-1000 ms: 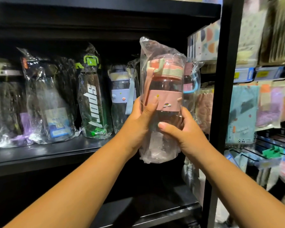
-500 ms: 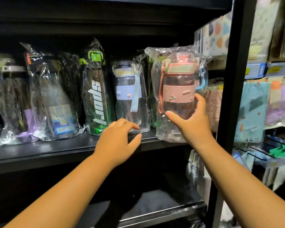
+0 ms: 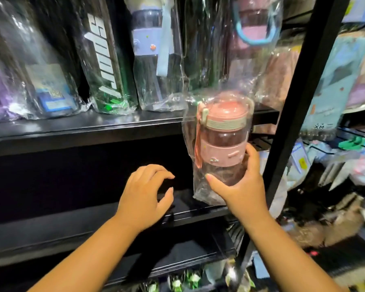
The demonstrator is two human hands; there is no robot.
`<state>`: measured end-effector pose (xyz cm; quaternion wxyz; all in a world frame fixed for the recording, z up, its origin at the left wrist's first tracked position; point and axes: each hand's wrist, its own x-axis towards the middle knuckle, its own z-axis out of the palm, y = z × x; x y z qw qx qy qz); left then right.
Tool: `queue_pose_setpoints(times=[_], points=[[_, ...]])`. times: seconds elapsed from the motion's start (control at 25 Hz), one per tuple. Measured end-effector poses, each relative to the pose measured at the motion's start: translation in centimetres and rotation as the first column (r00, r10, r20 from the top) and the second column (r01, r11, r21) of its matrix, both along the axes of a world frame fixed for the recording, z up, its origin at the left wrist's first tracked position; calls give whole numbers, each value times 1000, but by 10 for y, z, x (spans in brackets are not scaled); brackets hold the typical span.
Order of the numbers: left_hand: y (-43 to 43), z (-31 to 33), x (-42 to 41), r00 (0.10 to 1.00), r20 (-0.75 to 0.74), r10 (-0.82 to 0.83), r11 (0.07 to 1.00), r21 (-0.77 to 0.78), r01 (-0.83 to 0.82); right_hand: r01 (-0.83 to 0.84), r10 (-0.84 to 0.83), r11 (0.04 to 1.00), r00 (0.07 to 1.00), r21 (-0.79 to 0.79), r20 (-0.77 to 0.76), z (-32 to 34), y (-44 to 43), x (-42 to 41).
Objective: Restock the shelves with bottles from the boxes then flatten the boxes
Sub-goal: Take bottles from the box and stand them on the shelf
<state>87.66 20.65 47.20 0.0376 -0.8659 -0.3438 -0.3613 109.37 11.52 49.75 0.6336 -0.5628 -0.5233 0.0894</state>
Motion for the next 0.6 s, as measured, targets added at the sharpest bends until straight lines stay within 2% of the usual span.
queue_pose_setpoints(times=[0.2, 0.36, 0.6], points=[[17, -58, -2, 964, -253, 88, 970, -199, -141, 61, -66, 982, 998, -177, -20, -71, 16, 12], [25, -99, -7, 924, -356, 141, 925, -285, -251, 105, -108, 962, 994, -252, 2, -100, 42, 29], [33, -132, -17, 879, -426, 213, 929, -190, -318, 140, -154, 951, 988, -275, -31, -112, 76, 46]])
